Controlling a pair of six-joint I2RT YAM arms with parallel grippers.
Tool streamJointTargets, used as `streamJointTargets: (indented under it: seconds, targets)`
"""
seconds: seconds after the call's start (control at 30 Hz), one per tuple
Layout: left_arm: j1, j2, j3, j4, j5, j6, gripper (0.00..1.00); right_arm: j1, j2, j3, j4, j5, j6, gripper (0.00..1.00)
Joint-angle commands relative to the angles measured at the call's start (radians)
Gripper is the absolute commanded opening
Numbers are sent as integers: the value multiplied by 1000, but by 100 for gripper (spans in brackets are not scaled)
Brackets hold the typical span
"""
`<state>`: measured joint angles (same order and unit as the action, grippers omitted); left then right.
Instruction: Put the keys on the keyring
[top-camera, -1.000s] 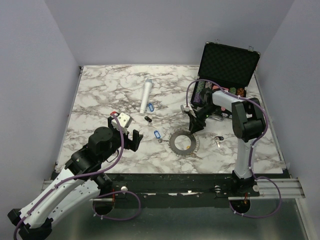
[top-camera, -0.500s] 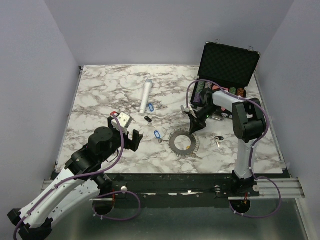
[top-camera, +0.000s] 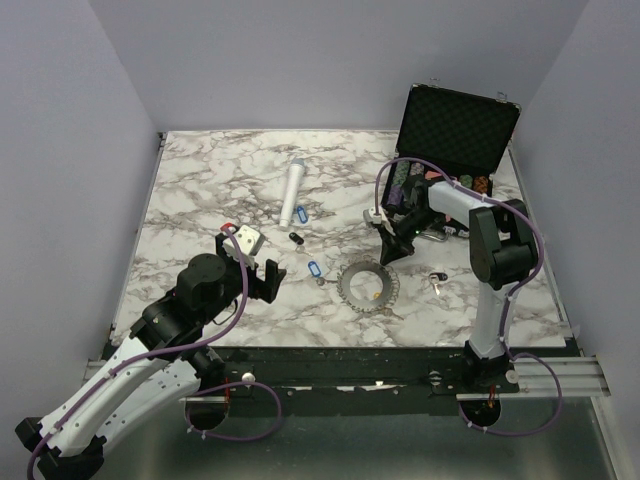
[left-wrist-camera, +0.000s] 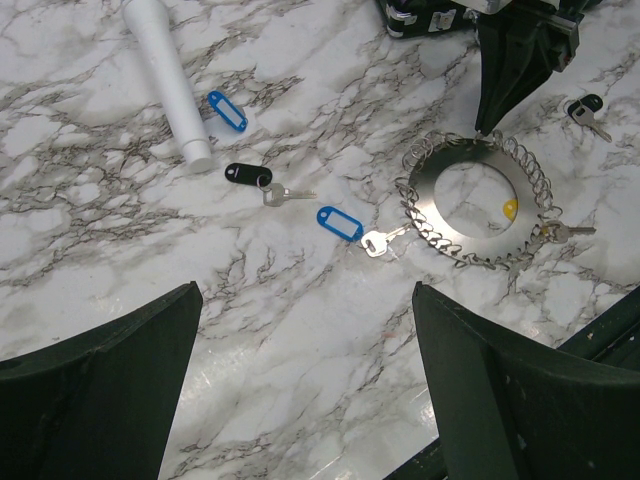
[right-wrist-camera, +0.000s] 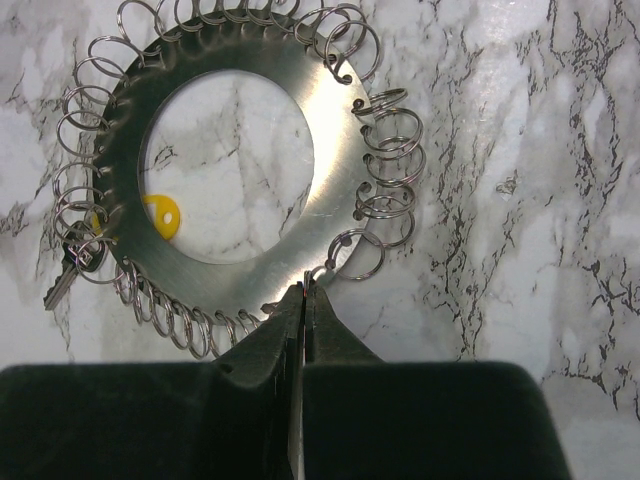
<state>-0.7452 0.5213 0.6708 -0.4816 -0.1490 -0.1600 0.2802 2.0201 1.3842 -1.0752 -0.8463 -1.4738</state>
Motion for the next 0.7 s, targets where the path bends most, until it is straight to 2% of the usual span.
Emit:
streamJointTargets:
  seconds: [0.0,0.53,0.67]
  targets:
    - [6,3,-10,-6,-21,13,94,1,-15,-16,6,-16,6,7]
    - [4,6,-11,-8,-20,13,95,-1,-11,-33,54,16,41,19]
    - [6,8,-11,-9,-20,13,95,-1,-12,-34,52,16,41,19]
